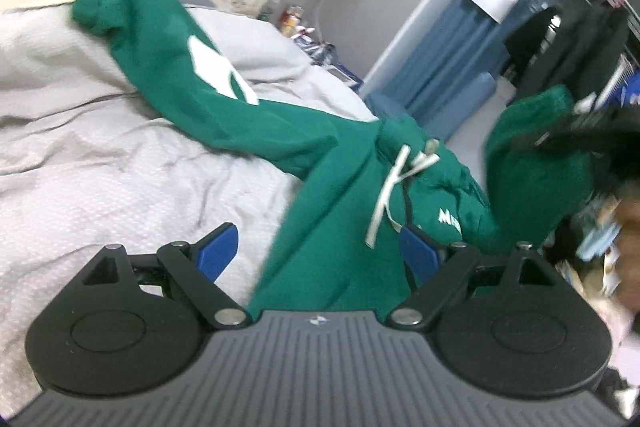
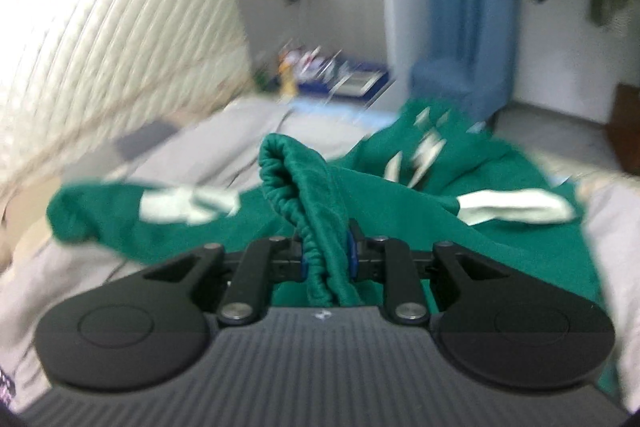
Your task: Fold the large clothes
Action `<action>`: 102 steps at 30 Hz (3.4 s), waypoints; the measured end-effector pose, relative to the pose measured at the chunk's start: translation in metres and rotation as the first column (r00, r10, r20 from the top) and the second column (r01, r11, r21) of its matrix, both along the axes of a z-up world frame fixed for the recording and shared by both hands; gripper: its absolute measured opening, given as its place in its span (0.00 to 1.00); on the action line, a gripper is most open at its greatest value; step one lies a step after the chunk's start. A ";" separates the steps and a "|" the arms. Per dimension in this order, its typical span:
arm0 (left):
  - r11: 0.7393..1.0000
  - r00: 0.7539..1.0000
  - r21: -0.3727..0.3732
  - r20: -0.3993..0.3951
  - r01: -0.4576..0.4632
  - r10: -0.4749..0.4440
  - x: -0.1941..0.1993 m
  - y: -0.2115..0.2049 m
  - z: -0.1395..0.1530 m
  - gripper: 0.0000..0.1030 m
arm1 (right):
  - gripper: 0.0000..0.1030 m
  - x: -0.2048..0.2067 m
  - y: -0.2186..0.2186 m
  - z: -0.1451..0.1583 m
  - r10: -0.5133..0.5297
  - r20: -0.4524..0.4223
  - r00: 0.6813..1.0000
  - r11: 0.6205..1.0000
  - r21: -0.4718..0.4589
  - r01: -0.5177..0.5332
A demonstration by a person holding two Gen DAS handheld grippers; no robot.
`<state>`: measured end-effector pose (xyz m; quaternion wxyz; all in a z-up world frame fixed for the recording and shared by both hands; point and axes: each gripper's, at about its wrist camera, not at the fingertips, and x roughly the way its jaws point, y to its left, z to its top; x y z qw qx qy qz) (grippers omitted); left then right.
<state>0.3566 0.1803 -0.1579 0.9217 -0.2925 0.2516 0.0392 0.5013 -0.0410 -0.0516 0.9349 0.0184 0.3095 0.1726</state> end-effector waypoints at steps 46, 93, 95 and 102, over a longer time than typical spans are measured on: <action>0.950 0.983 0.255 -0.078 0.179 -0.164 0.092 -0.092 -0.062 0.66 | 0.54 -0.009 -0.108 -0.147 0.071 0.017 0.997 0.997 -0.004 -0.071; 0.975 0.998 0.217 -0.016 -0.048 0.053 0.043 -0.059 -0.032 0.85 | 1.00 -0.113 -0.110 -0.101 -0.011 0.052 0.999 0.994 0.106 0.006; 0.975 0.991 0.185 -0.044 -0.119 0.129 0.054 -0.046 -0.037 0.85 | 1.00 -0.110 -0.108 -0.105 -0.009 0.034 0.999 0.993 0.117 0.005; 0.956 0.941 0.063 -0.167 -0.287 0.294 0.086 0.002 -0.071 0.85 | 1.00 -0.104 -0.103 -0.117 0.004 -0.027 1.000 0.989 0.148 0.000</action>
